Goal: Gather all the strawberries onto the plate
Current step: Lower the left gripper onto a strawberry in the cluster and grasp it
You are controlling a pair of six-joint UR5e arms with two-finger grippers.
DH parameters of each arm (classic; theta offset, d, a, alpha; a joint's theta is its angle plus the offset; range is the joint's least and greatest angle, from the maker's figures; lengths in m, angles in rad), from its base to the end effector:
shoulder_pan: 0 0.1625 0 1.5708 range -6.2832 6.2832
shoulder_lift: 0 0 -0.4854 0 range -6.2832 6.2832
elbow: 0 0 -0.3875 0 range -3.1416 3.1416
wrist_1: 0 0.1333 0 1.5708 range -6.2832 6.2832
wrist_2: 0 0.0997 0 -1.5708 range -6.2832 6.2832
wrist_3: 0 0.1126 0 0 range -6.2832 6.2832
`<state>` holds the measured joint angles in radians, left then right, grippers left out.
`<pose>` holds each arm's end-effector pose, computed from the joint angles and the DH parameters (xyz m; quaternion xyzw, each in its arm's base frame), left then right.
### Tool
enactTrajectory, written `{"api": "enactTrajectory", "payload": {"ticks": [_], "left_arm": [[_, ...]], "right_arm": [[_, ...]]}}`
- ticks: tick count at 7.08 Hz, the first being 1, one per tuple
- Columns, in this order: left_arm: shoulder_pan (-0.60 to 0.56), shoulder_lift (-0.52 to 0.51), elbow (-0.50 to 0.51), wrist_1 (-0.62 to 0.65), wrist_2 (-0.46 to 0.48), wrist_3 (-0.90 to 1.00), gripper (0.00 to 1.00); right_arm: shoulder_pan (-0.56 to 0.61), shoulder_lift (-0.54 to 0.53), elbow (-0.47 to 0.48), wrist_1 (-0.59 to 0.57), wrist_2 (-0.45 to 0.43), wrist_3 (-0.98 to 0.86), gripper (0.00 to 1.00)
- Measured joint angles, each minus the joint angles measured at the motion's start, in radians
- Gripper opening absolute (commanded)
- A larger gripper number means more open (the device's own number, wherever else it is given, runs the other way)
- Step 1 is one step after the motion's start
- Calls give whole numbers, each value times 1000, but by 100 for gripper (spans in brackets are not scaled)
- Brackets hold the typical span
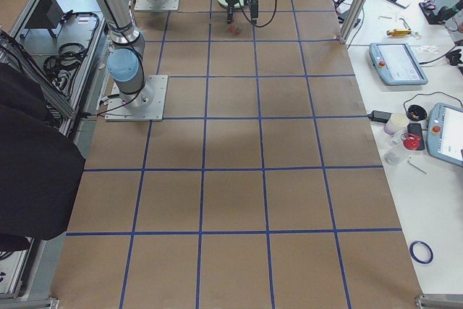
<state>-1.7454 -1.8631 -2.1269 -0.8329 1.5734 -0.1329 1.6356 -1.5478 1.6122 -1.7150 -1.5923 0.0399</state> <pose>-0.2148 -0.4523 0.2137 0.0209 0.9983 0.0544 0.0097 0.1634 -0.4967 0.5186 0.0120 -0.9991 0.0404 0.0086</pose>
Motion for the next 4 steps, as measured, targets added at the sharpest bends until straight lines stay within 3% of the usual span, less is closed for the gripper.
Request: {"api": "enactTrajectory", "payload": {"ticks": [3,4], "left_arm": [[2,14,14,-20,3,24,0],[12,39,34,-79,23,46,0]], "right_arm": [[1,0,0,-1,0,0,100],[1,0,0,-1,0,0,100]]}}
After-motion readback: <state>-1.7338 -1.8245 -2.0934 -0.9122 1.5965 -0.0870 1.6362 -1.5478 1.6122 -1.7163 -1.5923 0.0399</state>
